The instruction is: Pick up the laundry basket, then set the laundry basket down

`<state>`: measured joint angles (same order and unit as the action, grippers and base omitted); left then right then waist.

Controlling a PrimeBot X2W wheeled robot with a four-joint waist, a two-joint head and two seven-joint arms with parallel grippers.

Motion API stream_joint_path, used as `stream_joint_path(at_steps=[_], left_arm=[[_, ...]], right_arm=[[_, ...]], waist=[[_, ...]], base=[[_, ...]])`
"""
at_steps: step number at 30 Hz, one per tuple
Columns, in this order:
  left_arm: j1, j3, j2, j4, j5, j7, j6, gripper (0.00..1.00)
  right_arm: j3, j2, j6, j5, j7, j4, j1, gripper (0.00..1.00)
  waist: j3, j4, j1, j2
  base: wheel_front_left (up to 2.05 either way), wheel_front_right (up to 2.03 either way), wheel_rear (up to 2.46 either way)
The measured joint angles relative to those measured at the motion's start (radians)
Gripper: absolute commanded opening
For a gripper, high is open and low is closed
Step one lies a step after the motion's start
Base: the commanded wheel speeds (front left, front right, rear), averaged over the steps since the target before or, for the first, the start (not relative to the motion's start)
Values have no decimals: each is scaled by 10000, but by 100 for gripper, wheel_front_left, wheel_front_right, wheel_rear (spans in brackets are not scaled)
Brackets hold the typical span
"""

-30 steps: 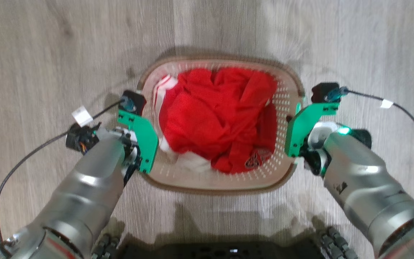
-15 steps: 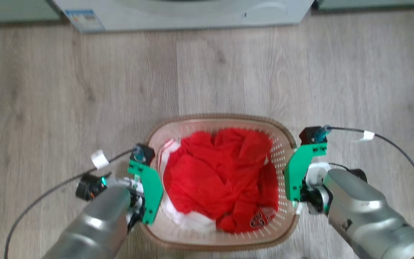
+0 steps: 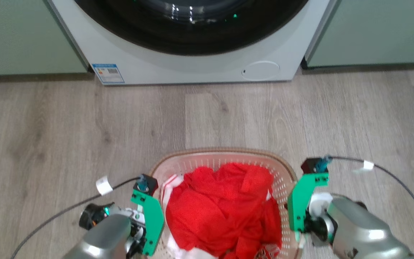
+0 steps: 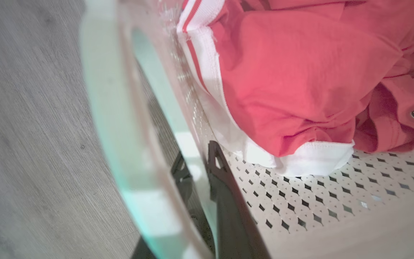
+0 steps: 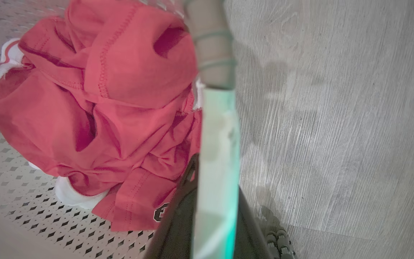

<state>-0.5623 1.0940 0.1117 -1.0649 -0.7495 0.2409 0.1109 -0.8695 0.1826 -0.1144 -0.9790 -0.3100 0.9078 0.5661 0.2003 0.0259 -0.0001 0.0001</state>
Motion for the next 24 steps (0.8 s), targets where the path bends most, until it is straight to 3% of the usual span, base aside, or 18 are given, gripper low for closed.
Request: stream_joint_path(at_steps=[12,24], left_arm=[[588,196,314,832,-171,571,-127,0],[984,169,706,1728,-384,755,-600,0]], right_arm=[[512,0,0,456,-201,-234,-844,0],[1208,-58,0,1120,-500,-594,-1235,0]], waist=[[-654,132,0,0],[-735,97,0,0]], base=[[0,0,0],[0,0,0]])
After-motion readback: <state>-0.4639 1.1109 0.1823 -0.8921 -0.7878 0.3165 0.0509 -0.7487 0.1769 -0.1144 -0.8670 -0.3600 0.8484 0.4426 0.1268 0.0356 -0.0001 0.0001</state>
